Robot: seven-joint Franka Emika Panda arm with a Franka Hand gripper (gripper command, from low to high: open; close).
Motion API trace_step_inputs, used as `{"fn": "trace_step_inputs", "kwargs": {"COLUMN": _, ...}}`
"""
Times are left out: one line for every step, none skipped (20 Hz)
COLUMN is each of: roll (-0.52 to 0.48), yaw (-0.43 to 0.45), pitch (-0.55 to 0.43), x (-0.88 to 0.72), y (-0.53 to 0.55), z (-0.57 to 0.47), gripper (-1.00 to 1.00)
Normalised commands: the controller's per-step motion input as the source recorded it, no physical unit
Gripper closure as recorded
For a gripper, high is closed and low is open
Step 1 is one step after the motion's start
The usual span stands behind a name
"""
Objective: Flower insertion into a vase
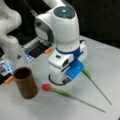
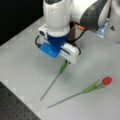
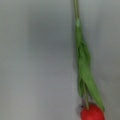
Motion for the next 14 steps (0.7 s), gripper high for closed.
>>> {"fn": "trace_step_inputs", "kwargs": {"roll": -0.060, "yaw": 0.125, "pitch": 0.077, "x": 0.07, "y": -0.10, "z": -0.26, "gripper": -1.00}}
{"fn": "trace_step_inputs", "kwargs": {"roll": -0.068, "yaw": 0.130, "pitch": 0.064, "x": 0.06, "y": -0.08, "z": -0.24, "gripper": -1.00}}
{"fn": "trace_step_inputs", "kwargs": {"roll": -0.070, "yaw": 0.136, "pitch": 0.052, "x": 0.05, "y": -0.08, "z": -0.27, "gripper": -1.00}}
{"fn": "trace_step_inputs", "kwargs": {"roll": -0.067, "yaw": 0.146, "pitch": 0.032, "x": 0.05, "y": -0.08, "z": -0.27, "gripper": -1.00}}
{"fn": "trace_step_inputs", "kwargs": {"roll": -0.068, "yaw": 0.154, "pitch": 0.019, "x": 0.04, "y": -0.08, "z": -0.30, "gripper": -1.00}}
{"fn": "trace_step_inputs", "kwargs": {"roll": -0.069, "yaw": 0.161, "pitch": 0.002, "x": 0.05, "y": -0.09, "z": -0.31, "gripper": -1.00}}
{"fn": "trace_step_inputs", "kwargs": {"roll": -0.067, "yaw": 0.169, "pitch": -0.008, "x": 0.06, "y": -0.11, "z": -0.32, "gripper": -1.00}}
{"fn": "trace_step_inputs", "kwargs": {"roll": -0.066, "yaw": 0.173, "pitch": -0.010, "x": 0.06, "y": -0.12, "z": -0.32, "gripper": -1.00}}
{"fn": "trace_step_inputs", "kwargs": {"roll": -0.057, "yaw": 0.175, "pitch": -0.006, "x": 0.05, "y": -0.13, "z": -0.31, "gripper": -1.00}}
{"fn": "trace_step_inputs", "kwargs": {"roll": -0.031, "yaw": 0.160, "pitch": 0.013, "x": 0.05, "y": -0.13, "z": -0.32, "gripper": -1.00}}
{"fn": "trace_step_inputs", "kwargs": {"roll": -0.024, "yaw": 0.156, "pitch": 0.013, "x": 0.05, "y": -0.13, "z": -0.28, "gripper": -1.00}}
{"fn": "trace_step_inputs", "kwargs": {"roll": -0.014, "yaw": 0.146, "pitch": 0.013, "x": 0.03, "y": -0.12, "z": -0.21, "gripper": -1.00}}
{"fn": "trace_step_inputs", "kwargs": {"roll": -0.014, "yaw": 0.139, "pitch": 0.008, "x": 0.03, "y": -0.13, "z": -0.21, "gripper": -1.00}}
{"fn": "trace_step_inputs", "kwargs": {"roll": -0.023, "yaw": 0.139, "pitch": 0.005, "x": 0.02, "y": -0.13, "z": -0.21, "gripper": -1.00}}
